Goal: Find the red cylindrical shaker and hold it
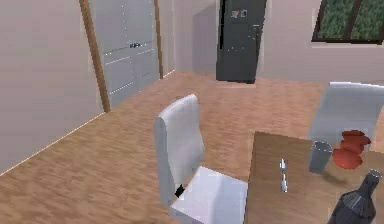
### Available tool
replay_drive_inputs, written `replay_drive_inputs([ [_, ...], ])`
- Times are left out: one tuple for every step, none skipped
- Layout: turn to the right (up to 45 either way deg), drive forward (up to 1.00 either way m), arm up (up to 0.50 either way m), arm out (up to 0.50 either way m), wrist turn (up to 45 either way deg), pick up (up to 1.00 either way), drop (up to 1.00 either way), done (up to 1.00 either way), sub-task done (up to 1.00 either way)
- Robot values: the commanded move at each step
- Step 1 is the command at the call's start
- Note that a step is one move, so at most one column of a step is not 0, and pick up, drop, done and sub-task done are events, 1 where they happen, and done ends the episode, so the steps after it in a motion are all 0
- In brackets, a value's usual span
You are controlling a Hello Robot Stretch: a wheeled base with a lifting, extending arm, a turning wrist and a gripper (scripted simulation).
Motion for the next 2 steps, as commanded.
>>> replay_drive_inputs([
  [18.0,0.00,0.00,0.00,0.0,0.00,0.00,0.00,0.00],
  [0.0,0.30,0.00,0.00,0.0,0.00,0.00,0.00,0.00],
])
